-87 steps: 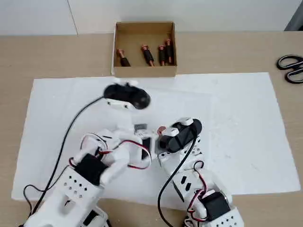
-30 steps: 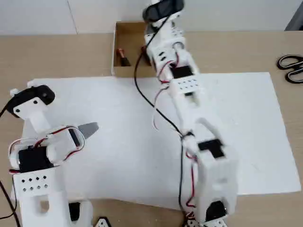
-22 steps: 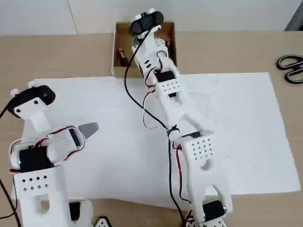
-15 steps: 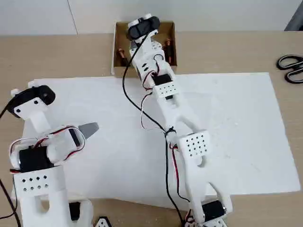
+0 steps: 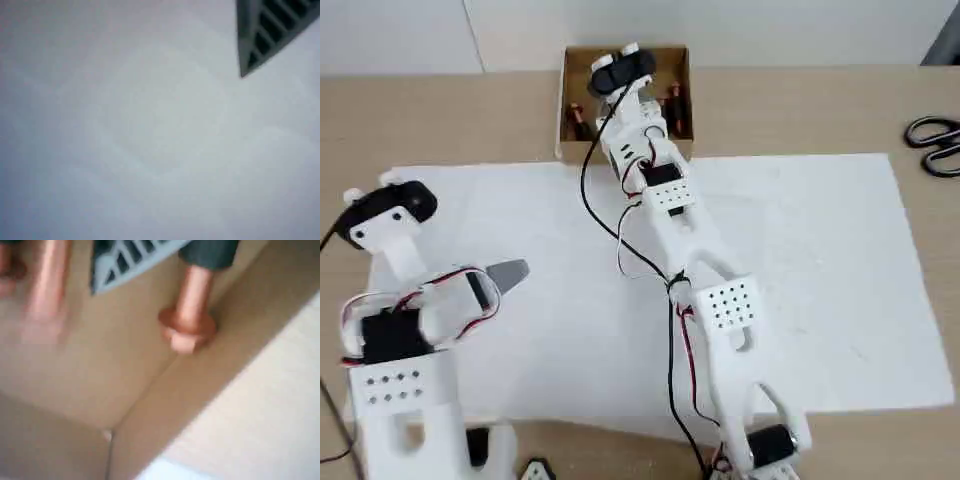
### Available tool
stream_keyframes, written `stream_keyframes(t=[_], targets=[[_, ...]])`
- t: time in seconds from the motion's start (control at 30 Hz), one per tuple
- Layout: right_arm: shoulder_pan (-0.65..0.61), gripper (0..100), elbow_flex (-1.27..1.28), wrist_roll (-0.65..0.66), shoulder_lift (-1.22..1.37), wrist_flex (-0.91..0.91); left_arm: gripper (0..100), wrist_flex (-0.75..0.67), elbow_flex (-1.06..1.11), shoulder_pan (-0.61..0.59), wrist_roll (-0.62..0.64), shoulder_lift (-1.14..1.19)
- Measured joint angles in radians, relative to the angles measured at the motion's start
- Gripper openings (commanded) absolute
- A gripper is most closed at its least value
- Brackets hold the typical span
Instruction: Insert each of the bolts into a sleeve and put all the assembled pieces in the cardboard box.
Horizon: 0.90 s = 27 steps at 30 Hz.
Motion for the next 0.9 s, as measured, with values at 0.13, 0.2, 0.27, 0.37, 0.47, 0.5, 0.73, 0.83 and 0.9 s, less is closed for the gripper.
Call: stream_keyframes(t=[0.13,0.2,0.27,0.37,0.47,0.5,0.73,0.83,0.9], targets=[[0.000,19.6,-0.061,0.000,0.000,0.015,35,0.000,0.000,0.000,0.000,0.000],[0.000,19.6,-0.101,0.000,0.000,0.051,35,0.000,0.000,0.000,0.000,0.000],[0.000,19.6,-0.160,0.000,0.000,0.106,35,0.000,0.000,0.000,0.000,0.000],[0.011,19.5,-0.296,0.000,0.000,0.222,35,0.000,0.000,0.000,0.000,0.000],[0.026,19.6,-0.483,0.000,0.000,0.382,35,0.005,-0.003,0.000,0.000,0.000],[0.031,19.6,-0.554,0.000,0.000,0.445,35,0.017,-0.018,0.000,0.000,0.000],[0.031,19.6,-0.663,0.000,-0.103,0.821,35,0.068,-0.193,0.000,0.000,-0.002],[0.031,19.6,-0.663,0.000,-0.272,0.980,35,0.071,-0.253,0.000,0.000,-0.040],[0.028,19.6,-0.671,0.000,-0.394,1.088,35,0.074,-0.273,0.000,0.000,-0.095]])
